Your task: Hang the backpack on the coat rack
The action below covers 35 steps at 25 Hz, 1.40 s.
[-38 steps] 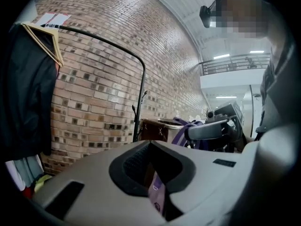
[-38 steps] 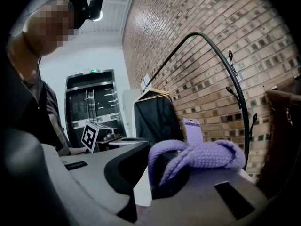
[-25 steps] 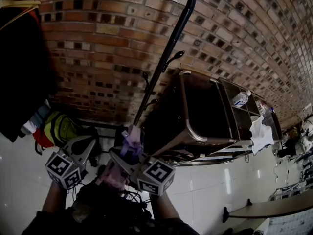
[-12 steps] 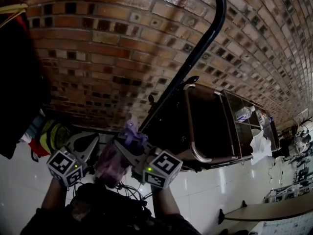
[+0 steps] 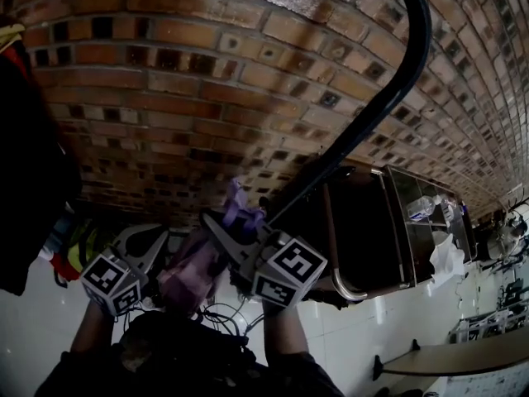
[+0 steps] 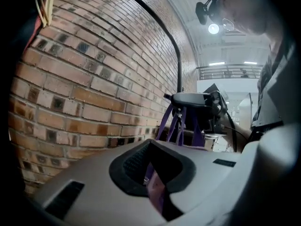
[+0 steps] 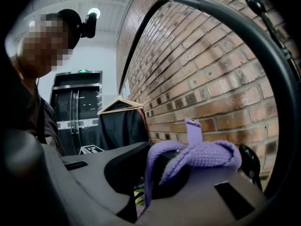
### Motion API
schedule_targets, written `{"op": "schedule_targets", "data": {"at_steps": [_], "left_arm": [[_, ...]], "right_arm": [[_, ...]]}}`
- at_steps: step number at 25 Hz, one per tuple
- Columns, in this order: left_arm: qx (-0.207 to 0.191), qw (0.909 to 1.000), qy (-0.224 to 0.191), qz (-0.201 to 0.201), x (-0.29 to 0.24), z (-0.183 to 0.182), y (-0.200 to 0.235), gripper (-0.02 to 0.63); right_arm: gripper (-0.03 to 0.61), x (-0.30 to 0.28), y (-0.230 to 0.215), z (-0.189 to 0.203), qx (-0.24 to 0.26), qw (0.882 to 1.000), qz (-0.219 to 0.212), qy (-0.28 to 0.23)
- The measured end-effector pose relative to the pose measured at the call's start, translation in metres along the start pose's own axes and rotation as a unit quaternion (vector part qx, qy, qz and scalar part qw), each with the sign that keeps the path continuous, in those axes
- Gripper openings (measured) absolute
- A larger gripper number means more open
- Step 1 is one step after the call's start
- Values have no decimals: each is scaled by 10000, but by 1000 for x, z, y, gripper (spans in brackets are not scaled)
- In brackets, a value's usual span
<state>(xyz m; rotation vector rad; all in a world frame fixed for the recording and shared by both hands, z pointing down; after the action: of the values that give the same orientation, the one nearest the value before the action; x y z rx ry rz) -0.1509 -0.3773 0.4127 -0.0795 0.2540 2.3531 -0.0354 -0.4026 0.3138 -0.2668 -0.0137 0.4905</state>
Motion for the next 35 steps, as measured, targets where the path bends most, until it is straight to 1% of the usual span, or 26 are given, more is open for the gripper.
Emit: {"op": "schedule_targets", "data": {"at_steps": [3, 7, 10, 14, 18, 22, 24, 31, 35], "left_arm": [[85, 9999, 71, 35, -15, -3, 12, 14], [131, 9998, 5, 130, -34, -10, 23, 14], [90, 9997, 23, 217, -43, -12, 25, 14], [104, 9995, 60, 301, -50, -8, 25, 14], [74, 9992, 147, 371, -54, -1, 20, 14], [5, 9989, 195, 438, -56, 2, 18, 14], [6, 9988, 234, 438, -58, 5, 19, 14], [-3, 9980, 310, 555, -63, 10, 23, 14], [-29, 9978, 321, 582, -65, 14, 15, 14]], "right_arm": [[-3, -6, -14, -14, 35, 10000, 40, -65], [-3, -15, -26, -34, 168, 9997, 59, -164], [-3, -12, -35, -51, 206, 9990, 210, -327], [-3, 15, -43, -62, 96, 9959, 521, -730], [-3, 33, -43, -49, -151, 9932, 676, -932], [-3, 44, -51, -26, -541, 9887, 867, -1100], [-3, 49, -56, -18, -657, 9868, 946, -1136], [-3, 64, -59, 4, -738, 9840, 1128, -1162], [-3, 74, -58, 23, -578, 9864, 1204, -960]]}}
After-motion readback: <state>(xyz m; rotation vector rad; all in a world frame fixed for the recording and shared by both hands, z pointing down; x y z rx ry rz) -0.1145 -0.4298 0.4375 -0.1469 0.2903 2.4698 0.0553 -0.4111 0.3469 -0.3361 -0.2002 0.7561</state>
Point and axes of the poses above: the fingertips, and each gripper's own axes: x backward along the fingers, y to its left, z out of its underside, the point moved 4 cm from there along x, backward along the fingers, and after that the axes turned 2 degrees about -x, right-handed, at the moved point
